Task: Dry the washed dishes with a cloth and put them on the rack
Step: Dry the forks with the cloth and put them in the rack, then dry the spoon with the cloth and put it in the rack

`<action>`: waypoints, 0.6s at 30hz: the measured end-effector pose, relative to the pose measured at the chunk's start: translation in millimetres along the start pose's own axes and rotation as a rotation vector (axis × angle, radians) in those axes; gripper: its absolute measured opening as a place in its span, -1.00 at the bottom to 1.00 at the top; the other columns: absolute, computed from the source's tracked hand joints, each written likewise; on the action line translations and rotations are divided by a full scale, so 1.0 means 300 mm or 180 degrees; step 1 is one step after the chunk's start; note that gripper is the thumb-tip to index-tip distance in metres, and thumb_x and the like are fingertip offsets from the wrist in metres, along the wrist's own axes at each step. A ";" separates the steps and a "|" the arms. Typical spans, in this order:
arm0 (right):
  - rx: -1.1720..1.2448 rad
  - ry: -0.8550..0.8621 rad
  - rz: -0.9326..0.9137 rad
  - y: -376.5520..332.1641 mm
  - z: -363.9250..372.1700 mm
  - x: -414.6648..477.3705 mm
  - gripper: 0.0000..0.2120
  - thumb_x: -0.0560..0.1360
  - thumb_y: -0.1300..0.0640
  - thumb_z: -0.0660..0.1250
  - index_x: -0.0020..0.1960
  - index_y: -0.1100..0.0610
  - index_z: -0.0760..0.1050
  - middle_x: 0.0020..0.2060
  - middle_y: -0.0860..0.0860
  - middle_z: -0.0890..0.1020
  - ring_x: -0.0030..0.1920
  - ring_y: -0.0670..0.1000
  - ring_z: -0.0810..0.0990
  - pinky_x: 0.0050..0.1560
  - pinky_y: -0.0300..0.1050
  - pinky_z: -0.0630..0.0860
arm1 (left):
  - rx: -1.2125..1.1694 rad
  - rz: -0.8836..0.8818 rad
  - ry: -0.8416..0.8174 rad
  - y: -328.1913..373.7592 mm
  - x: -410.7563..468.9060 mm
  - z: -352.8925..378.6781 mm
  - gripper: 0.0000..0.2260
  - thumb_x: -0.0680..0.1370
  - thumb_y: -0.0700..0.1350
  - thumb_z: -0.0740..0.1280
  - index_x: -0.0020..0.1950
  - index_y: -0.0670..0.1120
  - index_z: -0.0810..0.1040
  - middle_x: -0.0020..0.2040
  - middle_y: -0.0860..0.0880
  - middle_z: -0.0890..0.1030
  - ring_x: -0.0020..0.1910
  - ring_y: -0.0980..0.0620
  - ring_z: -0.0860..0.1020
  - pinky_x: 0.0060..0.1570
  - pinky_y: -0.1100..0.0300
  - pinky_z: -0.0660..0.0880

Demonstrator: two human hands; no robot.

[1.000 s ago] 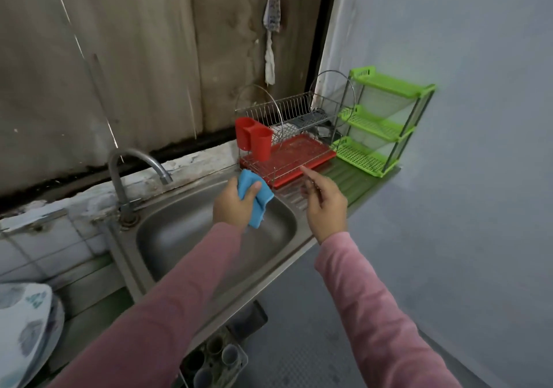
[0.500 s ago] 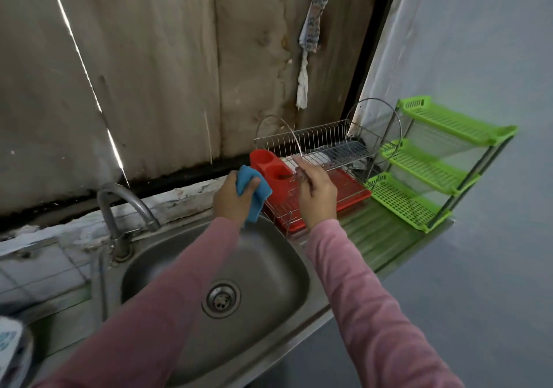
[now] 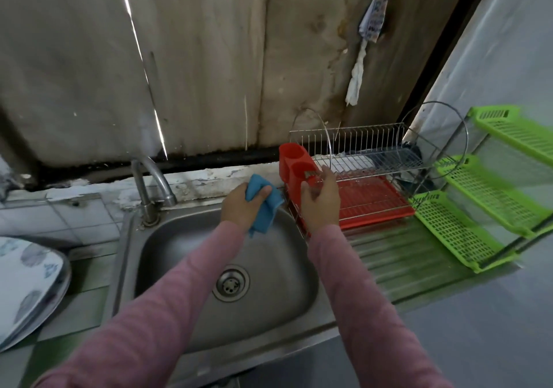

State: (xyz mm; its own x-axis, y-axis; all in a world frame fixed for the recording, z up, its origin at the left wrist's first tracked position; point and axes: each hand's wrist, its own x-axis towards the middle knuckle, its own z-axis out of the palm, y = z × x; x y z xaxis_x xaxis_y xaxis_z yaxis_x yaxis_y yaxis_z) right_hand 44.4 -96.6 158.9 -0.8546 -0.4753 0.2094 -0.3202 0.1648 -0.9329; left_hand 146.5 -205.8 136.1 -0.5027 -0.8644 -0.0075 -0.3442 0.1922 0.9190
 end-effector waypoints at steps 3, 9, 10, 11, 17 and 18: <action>0.0243 0.0042 0.0102 0.051 0.013 -0.062 -0.54 0.58 0.26 0.30 0.45 0.14 0.30 0.23 -0.01 0.41 0.10 -0.09 0.53 0.07 -0.42 0.43 | -0.0016 -0.0144 0.0064 -0.031 -0.031 -0.003 -0.71 0.56 0.13 0.35 0.10 -0.07 0.55 -0.01 -0.04 0.58 -0.03 -0.06 0.52 -0.11 0.16 0.35; -0.0076 -0.0499 0.0156 0.146 0.032 -0.183 -0.57 0.61 0.13 0.29 0.44 0.14 0.33 0.30 0.06 0.46 0.19 0.02 0.52 0.27 -0.04 0.47 | -0.0492 -0.0539 0.0080 -0.127 -0.131 -0.018 -0.69 0.58 0.14 0.32 0.08 -0.09 0.56 0.01 -0.09 0.63 -0.10 -0.03 0.58 -0.19 0.17 0.46; -0.0174 -0.0620 0.0147 0.158 0.033 -0.200 -0.62 0.61 0.11 0.28 0.41 0.12 0.37 0.28 0.06 0.50 0.22 0.04 0.52 0.28 0.00 0.46 | -0.0625 -0.0598 0.0053 -0.144 -0.155 -0.024 -0.69 0.59 0.15 0.30 0.08 -0.09 0.56 0.01 -0.11 0.65 -0.10 -0.04 0.60 -0.19 0.16 0.51; -0.0318 -0.0769 0.0164 0.164 0.034 -0.217 -0.66 0.62 0.09 0.26 0.38 0.12 0.41 0.26 0.07 0.54 0.22 0.05 0.53 0.26 -0.06 0.44 | -0.0737 -0.0691 0.0034 -0.163 -0.179 -0.029 -0.68 0.59 0.15 0.29 0.09 -0.09 0.56 0.01 -0.12 0.66 -0.09 -0.05 0.62 -0.15 0.13 0.55; -0.0670 -0.1467 0.0010 0.192 0.078 -0.351 -0.77 0.67 0.07 0.14 0.18 0.14 0.51 0.03 0.04 0.59 -0.02 -0.02 0.51 -0.03 -0.20 0.34 | -0.1500 -0.1282 0.0058 -0.292 -0.315 -0.095 -0.70 0.58 0.08 0.35 0.09 -0.15 0.57 0.00 -0.22 0.67 -0.07 -0.19 0.65 0.03 -0.09 0.60; -0.0668 -0.1494 -0.0010 0.196 0.091 -0.375 -0.77 0.67 0.09 0.15 0.17 0.15 0.52 0.01 0.03 0.58 -0.03 -0.03 0.51 -0.05 -0.21 0.33 | -0.1633 -0.1305 0.0107 -0.308 -0.338 -0.110 -0.74 0.58 0.02 0.37 0.09 -0.17 0.57 0.01 -0.23 0.66 -0.08 -0.17 0.64 0.01 -0.06 0.60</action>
State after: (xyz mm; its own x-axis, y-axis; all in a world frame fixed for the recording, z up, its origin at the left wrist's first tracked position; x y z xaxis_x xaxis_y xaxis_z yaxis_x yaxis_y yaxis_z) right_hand 132.9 -57.0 72.4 -0.5934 -0.8048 0.0130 -0.4387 0.3098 -0.8436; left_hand 255.6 -151.2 65.0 -0.3832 -0.8361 -0.3925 -0.0768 -0.3947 0.9156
